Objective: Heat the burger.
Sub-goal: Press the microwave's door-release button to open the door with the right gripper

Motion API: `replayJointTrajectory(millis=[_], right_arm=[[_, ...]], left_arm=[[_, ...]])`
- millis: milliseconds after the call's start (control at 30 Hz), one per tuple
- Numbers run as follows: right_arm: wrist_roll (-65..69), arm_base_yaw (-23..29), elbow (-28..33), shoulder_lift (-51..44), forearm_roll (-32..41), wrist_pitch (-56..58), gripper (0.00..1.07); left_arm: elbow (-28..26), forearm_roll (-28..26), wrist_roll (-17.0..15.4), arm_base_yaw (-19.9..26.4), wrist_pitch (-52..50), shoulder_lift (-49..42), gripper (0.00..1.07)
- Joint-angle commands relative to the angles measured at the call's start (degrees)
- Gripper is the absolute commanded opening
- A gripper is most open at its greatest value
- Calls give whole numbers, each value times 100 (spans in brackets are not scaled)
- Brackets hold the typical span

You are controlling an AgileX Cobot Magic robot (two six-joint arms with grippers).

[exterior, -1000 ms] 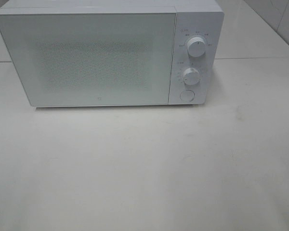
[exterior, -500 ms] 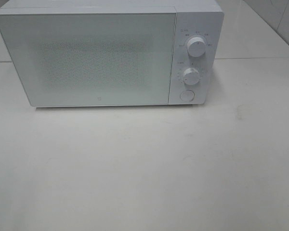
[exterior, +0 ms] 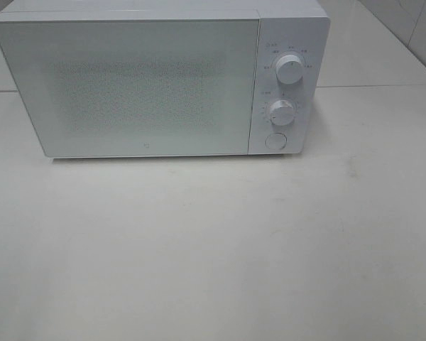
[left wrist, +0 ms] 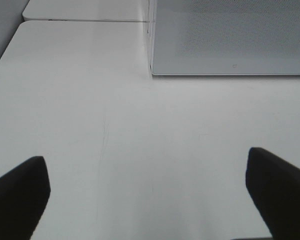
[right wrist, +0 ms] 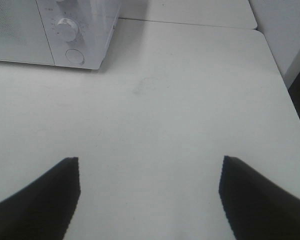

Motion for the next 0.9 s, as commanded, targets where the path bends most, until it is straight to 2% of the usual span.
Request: replayJointTrajectory(millis=[33,567,900], right_arm=[[-80,-34,0,-183,-57,0,75],[-86,-34,-29,-92,-40,-23,75],[-86,-23,-172,808,-6,-1112,75]], left_arm=[[-6,-23,-29,11,11,-92,100],[-6,-23,-29,11,11,-86,100],[-6,-29,-29,11,11,-74,100]])
